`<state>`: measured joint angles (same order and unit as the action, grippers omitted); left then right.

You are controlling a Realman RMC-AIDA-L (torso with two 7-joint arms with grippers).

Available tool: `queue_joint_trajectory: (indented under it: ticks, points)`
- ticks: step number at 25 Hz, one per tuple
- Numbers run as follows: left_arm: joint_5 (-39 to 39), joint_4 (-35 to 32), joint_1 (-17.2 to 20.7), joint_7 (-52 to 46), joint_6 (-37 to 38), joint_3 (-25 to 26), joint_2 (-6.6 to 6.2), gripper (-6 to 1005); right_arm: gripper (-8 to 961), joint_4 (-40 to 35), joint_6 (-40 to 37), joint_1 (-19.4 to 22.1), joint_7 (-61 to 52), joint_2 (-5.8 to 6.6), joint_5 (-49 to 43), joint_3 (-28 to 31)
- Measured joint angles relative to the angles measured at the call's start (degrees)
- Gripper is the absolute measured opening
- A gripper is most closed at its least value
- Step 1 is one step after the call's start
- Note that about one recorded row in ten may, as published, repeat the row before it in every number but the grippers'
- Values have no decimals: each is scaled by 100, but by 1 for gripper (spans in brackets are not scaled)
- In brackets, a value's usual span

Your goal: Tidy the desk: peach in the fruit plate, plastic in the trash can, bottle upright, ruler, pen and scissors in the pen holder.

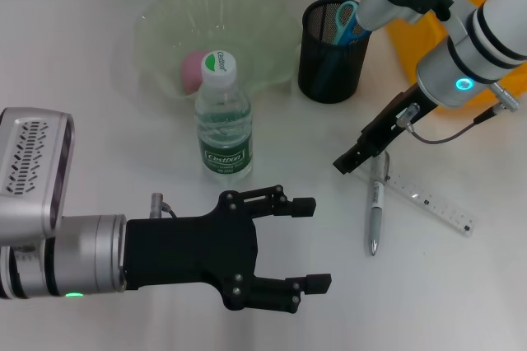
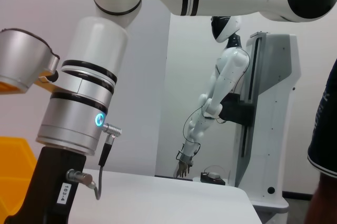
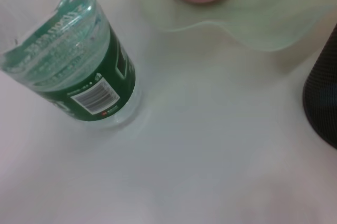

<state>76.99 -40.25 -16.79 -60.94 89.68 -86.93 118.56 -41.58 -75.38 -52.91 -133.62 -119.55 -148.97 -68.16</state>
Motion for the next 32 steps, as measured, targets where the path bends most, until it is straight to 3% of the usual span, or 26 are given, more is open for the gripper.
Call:
queue_joint_trajectory:
  ticks: [26,32]
  points:
    - [0,7,11,26,-31,-17,0,841,682,150,210,-17,-75,-9,147,-417]
    - [0,9,26,36,-30,-17,0,842,617,140,242,-18,-122,-6,143,-528]
